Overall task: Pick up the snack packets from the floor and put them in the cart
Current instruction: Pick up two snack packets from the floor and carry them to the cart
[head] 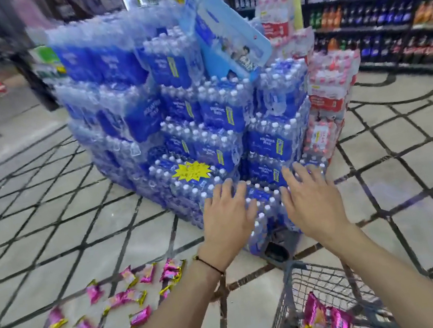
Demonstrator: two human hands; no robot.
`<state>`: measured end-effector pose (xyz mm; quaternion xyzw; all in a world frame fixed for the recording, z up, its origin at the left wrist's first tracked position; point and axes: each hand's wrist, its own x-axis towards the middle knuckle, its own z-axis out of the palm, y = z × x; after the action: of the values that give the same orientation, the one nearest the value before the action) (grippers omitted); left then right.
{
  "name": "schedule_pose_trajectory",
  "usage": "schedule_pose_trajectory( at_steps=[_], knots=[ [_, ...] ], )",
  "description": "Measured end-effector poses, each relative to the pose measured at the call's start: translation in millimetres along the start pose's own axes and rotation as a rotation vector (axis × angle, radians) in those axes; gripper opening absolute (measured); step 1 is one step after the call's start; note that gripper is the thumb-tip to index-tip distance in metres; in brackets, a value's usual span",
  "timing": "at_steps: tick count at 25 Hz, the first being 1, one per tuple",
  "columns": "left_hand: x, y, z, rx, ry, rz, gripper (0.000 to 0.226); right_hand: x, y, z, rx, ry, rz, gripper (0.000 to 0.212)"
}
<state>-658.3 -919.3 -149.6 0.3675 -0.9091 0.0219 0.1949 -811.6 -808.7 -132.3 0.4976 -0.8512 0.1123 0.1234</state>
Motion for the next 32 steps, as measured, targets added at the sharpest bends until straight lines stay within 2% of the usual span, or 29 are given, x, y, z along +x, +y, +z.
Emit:
schedule_pose_trajectory(
  at_steps=[4,8,11,19,26,28,30,32],
  knots=[
    [-36,-67,-33,0.055,0.025,-0.139,0.047,12,-71,-1,0.073,0.014,-0.106,0.045],
    [-92,-147,-72,0.114,0.044,-0.309,0.047,6,-176,-3,0.129,-0.001,-0.268,0.045],
    [-141,-198,-102,0.128,0.015,-0.402,0.05,-17,-255,-4,0.13,-0.022,-0.389,0.046],
    [-304,-355,-165,0.19,0.11,-0.603,0.045,-107,-469,-6,0.177,-0.076,-0.631,0.044],
    [-391,-431,-187,0.168,0.036,-0.789,0.046,-173,-576,9,0.161,-0.18,-0.79,0.046],
    [-403,-446,-178,0.134,-0.074,-0.796,0.062,-177,-590,17,0.146,-0.203,-0.809,0.045],
    [-415,-464,-167,0.139,-0.064,-0.789,0.079,-174,-608,30,0.125,-0.219,-0.833,0.045],
    [-421,-479,-159,0.123,-0.008,-0.882,0.065,-166,-626,45,0.13,-0.252,-0.852,0.045]
  ],
)
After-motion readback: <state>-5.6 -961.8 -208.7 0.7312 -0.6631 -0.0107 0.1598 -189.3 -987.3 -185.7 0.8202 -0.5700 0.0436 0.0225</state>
